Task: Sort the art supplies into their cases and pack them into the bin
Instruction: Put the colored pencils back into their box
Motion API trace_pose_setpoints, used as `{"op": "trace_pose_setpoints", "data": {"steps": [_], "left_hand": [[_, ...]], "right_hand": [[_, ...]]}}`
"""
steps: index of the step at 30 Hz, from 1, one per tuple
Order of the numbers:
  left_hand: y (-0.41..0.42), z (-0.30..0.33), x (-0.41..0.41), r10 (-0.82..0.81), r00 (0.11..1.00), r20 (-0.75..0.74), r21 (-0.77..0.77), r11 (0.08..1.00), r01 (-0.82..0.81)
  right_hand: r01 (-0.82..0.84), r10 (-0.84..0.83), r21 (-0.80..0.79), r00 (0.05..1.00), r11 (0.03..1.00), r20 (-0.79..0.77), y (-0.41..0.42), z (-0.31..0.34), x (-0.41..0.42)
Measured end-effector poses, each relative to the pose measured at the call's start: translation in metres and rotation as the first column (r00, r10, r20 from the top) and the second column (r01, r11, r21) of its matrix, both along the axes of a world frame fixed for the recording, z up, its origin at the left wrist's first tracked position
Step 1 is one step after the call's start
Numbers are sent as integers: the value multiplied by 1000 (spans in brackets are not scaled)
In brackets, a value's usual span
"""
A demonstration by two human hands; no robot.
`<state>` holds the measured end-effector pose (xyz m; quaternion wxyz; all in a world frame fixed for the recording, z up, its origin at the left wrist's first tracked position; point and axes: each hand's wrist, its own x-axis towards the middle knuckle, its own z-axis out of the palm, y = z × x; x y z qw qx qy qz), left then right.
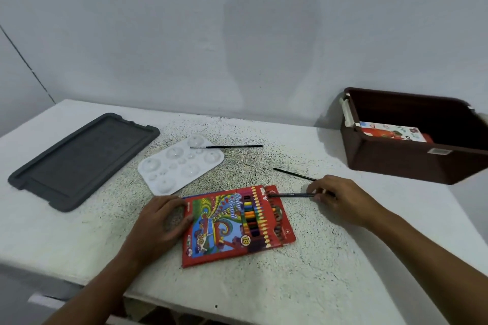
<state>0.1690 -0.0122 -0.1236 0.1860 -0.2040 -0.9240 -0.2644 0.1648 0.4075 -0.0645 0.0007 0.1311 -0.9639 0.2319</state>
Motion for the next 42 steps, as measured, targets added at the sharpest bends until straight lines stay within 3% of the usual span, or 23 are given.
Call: {"op": "trace_pose_setpoints", "data": {"steps": [7,17,22,26,34,37,42], "left_hand": [[0,0,1,9,1000,2,6,1000,-9],[-1,-2,5,-65,996,-63,-145,988,55],[-1,-3,9,-69,997,-35,-211,976,60],[1,0,10,-74,997,-18,-231,971,67],[1,4,11,-63,997,46,-230,971,72],[4,7,14,-58,996,66,-239,968,73],[16,11,11,-91,987,130,-225,967,119]], "right_hand": [[-102,104,56,994,993,-24,-9,5,-7],[-239,244,97,968,966,-54,-68,3,-22],[-86,92,60,991,995,-102,-83,0,-14],[111,-109,165,994,980,-26,-68,-4,-16],[136,-139,-34,987,990,-86,-87,-13,-7],[189,-192,-35,975,981,-116,-97,-16,-4],[136,-143,-107,988,985,-66,-107,-14,-5]]}}
